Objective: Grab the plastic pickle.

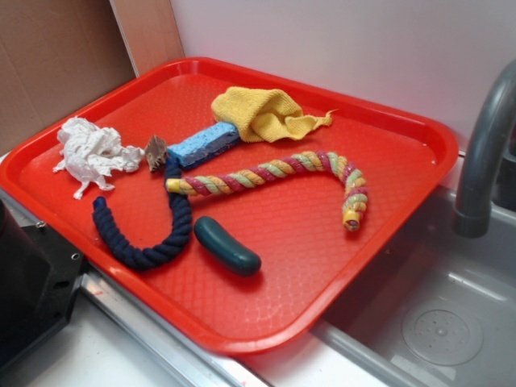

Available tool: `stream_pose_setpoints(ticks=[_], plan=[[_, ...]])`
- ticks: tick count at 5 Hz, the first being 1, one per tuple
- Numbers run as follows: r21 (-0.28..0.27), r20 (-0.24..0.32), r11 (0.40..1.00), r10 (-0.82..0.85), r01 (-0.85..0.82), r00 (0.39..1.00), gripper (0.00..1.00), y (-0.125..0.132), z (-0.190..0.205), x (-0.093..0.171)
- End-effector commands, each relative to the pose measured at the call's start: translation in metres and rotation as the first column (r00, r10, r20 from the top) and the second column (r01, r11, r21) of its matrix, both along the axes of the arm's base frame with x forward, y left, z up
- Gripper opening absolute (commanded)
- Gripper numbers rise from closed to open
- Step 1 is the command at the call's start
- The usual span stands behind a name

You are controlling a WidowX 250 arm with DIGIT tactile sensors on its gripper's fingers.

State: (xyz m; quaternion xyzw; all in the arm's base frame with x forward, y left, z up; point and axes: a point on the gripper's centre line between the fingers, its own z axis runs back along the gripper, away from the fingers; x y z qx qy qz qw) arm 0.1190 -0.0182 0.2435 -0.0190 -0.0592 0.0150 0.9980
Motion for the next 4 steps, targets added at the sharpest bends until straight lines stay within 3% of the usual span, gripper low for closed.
stream_pose_setpoints(ticks=[1,2,3,4], plan=[[0.000,0.000,1.000,0.000,0.000,1.000,1.00,0.000,0.000,0.000],[0.091,-0.094,0.963,-0.246,0.255,0.965,1.00,-0.050,-0.050,0.010],[0.143,-0.049,0.868,-0.475,0.477,0.879,1.00,-0.093,-0.101,0.024],[0.068,-0.064,0.728,-0.679,0.682,0.732,1.00,-0.097,-0.149,0.021]])
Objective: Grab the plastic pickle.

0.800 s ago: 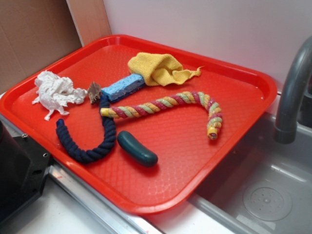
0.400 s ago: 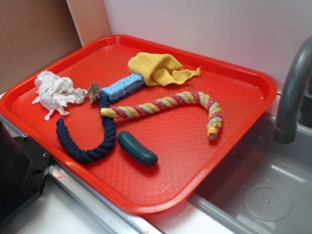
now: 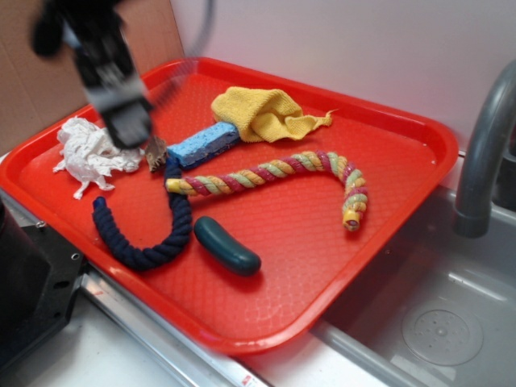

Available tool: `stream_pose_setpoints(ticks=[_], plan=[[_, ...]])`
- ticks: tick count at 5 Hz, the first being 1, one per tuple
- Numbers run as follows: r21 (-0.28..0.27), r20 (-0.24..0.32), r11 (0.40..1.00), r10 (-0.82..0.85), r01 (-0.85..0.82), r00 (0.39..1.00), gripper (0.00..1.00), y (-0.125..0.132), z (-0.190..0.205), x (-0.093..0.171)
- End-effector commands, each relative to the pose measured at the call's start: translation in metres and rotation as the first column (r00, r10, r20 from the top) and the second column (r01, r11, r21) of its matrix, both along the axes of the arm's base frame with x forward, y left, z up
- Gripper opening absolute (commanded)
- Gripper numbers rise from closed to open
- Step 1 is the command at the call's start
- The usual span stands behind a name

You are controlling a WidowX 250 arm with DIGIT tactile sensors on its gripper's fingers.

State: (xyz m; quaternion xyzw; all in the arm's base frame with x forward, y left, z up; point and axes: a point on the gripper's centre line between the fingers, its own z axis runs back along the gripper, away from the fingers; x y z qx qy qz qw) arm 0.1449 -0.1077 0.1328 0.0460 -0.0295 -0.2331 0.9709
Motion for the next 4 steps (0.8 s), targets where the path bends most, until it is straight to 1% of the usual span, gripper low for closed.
stream_pose_setpoints(ticks=[1,2,3,4], plan=[[-0.100,-0.017,0.872,-0.484,0.480,0.875,1.00,-0.001,-0.082,-0.004],[-0.146,-0.039,0.784,-0.614,0.604,0.788,1.00,-0.011,-0.102,0.004],[-0.115,-0.058,0.784,-0.618,0.610,0.784,0.01,-0.017,-0.110,0.001],[-0.110,-0.050,0.826,-0.561,0.553,0.827,0.00,-0.016,-0.106,-0.002]])
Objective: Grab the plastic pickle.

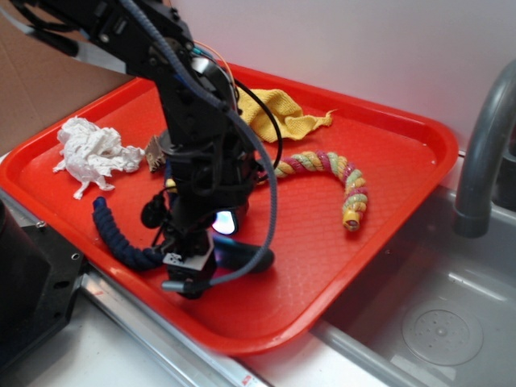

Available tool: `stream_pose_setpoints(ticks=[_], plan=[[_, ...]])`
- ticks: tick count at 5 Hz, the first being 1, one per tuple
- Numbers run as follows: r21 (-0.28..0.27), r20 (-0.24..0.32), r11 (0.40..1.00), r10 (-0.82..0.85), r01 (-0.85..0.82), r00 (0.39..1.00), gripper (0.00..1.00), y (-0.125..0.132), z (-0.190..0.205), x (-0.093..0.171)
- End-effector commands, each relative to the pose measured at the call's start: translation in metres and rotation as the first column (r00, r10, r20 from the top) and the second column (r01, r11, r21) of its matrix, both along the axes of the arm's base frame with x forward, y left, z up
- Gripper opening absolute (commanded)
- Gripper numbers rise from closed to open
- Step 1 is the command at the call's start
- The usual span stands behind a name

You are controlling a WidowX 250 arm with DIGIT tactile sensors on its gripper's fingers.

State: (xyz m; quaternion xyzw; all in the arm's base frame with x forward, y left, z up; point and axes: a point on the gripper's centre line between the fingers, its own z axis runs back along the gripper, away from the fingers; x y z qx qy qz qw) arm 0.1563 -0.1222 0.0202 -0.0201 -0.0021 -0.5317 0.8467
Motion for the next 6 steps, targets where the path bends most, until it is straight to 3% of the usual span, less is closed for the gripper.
stream_pose_setpoints(ticks=[1,2,3,4,5,6], plan=[[-0.048,0.039,0.953,0.300,-0.298,0.953,0.00,0.014,0.036,-0.016],[-0.137,-0.002,0.840,0.529,-0.524,0.849,0.00,0.057,0.084,-0.022],[-0.109,0.057,0.691,0.722,-0.714,0.690,0.00,0.094,0.136,-0.033],[-0.142,0.105,0.496,0.868,-0.857,0.485,0.00,0.099,0.185,-0.040],[-0.126,0.106,0.270,0.960,-0.955,0.257,0.00,0.091,0.231,-0.039],[-0.092,0.105,0.155,0.984,-0.984,0.145,0.00,0.085,0.228,-0.037]])
